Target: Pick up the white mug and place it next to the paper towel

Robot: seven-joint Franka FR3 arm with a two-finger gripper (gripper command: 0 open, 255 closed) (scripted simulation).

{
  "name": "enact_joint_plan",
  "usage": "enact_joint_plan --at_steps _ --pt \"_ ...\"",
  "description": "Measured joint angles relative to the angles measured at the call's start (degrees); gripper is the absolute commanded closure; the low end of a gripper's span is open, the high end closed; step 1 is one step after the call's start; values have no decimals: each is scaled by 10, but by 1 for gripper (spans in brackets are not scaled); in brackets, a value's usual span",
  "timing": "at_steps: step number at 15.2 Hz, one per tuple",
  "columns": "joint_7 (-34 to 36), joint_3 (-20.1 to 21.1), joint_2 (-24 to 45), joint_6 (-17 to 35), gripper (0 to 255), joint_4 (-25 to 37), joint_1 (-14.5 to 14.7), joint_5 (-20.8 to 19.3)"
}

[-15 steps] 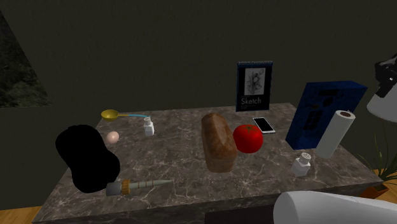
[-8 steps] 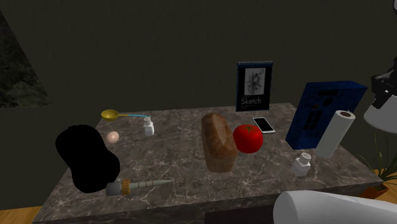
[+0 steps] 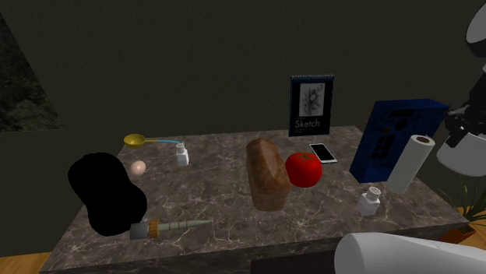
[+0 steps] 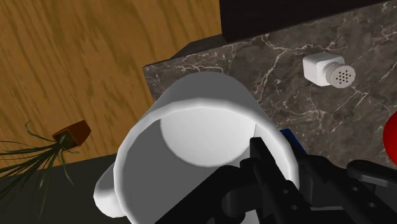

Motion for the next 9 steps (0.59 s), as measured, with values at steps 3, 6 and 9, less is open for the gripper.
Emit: enact_joint_plan --at_steps 3,6,9 --pt "3 -4 -2 23 255 -25 -2 -5" --pt "3 -11 0 46 255 -46 -4 -10" --pt "3 -17 2 68 255 -66 -6 -14"
